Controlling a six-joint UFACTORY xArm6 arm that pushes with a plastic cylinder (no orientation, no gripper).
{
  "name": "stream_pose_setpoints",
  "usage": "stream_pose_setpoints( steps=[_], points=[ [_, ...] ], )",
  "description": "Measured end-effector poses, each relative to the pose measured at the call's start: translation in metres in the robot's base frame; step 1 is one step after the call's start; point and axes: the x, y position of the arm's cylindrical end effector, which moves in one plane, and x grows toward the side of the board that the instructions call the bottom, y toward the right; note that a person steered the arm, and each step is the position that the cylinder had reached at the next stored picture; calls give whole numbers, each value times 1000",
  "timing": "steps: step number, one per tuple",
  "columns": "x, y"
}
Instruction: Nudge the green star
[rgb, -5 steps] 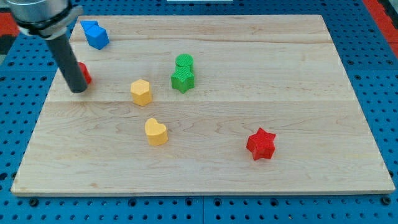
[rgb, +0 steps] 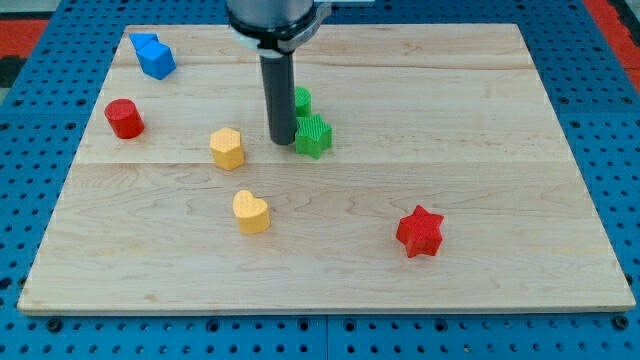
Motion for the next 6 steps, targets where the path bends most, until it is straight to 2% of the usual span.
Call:
stream_pose_setpoints(
  steps=[2,3,4,5,6],
  points=[
    [1,-23],
    [36,-5],
    [50,51],
    [38,108],
    [35,95]
  ],
)
